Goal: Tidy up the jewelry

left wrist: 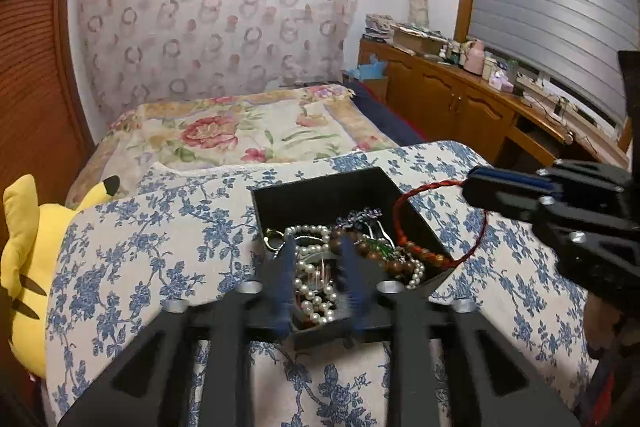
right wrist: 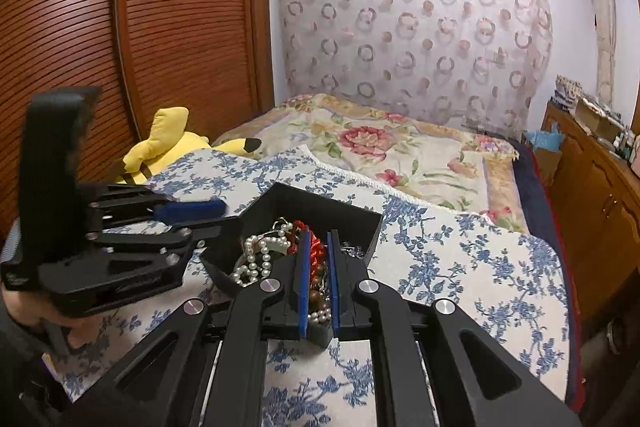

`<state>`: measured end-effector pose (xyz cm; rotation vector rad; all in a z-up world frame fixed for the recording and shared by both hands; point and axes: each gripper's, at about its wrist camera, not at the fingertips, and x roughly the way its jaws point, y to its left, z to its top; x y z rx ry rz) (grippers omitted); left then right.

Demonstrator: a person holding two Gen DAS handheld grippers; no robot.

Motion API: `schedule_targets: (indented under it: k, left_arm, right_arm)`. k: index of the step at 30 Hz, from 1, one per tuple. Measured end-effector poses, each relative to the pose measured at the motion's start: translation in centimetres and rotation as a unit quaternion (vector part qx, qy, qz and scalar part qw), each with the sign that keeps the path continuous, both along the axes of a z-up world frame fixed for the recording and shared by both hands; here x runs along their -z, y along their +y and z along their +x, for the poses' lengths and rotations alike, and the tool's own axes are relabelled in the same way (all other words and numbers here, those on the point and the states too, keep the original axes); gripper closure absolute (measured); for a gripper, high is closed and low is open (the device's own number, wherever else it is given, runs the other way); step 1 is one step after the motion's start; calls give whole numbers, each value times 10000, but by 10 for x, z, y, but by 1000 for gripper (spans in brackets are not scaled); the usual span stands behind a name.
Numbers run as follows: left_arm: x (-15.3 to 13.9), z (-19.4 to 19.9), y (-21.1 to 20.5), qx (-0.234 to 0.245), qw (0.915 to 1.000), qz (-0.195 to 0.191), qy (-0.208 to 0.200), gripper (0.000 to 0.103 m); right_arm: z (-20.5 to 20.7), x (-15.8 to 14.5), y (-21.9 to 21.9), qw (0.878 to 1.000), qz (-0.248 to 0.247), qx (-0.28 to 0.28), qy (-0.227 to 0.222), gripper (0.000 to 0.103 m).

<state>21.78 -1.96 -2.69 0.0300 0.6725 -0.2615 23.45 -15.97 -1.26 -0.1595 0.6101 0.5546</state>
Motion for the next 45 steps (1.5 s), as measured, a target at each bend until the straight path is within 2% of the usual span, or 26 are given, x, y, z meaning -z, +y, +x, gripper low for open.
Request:
schedule_targets:
  k: [1, 3, 9, 11, 12, 13, 14, 15, 20, 23, 26, 30, 37, 45]
  left_arm:
    - [-1, -1, 1, -22, 10000, -20, -51, 62]
    - [-1, -3, 4, -72, 9999, -32, -82, 60]
    - [-4, -13, 16, -295, 9993, -31, -209, 26]
    - [-6, -19, 20, -398, 9988, -33, -277, 16]
    - [-7, -22, 22, -404, 9987, -58, -300, 15]
    - [-8, -26, 24, -402, 9986, -85, -337, 12]
    - [-10, -30, 25, -425, 9984, -75, -377, 9]
    - [-11, -33, 25, -443, 9981, -60, -417, 8]
    - [-21, -52, 26, -552, 9964, 71, -647, 8]
    - [-26, -66, 26, -634, 9951, 101, -751, 8]
    - [-28, -78, 26, -720, 9940, 168, -807, 8]
    - [-29, -96, 27, -878, 9921, 268, -858, 8]
    - [-25, -127, 36, -1141, 9904, 102, -772, 8]
    - [-17, -148, 38, -1198, 9899, 187, -734, 8]
  right_arm:
    - [4, 4, 2, 10000, -15, 3, 51, 94]
    - [9, 9, 4, 9999, -28, 9, 107, 94]
    - [19, 21, 8, 9997, 15, 43, 231, 91]
    - [19, 22, 9, 9997, 13, 42, 244, 77]
    - [18, 23, 8, 9997, 16, 50, 234, 62]
    - [18, 23, 7, 9997, 15, 79, 215, 53]
    - [17, 23, 6, 9998, 33, 113, 186, 50]
    - [16, 23, 4, 9997, 58, 139, 180, 49]
    - [1, 17, -7, 9991, 105, 412, -54, 20]
    - [-12, 12, -13, 9981, 187, 564, -186, 9]
    - [-30, 5, -20, 9967, 291, 687, -333, 2]
    - [-58, -1, -28, 9948, 396, 836, -432, 3]
    - [-111, 0, -48, 9900, 599, 1150, -555, 3]
    - [-136, 9, -65, 9862, 685, 1412, -530, 3]
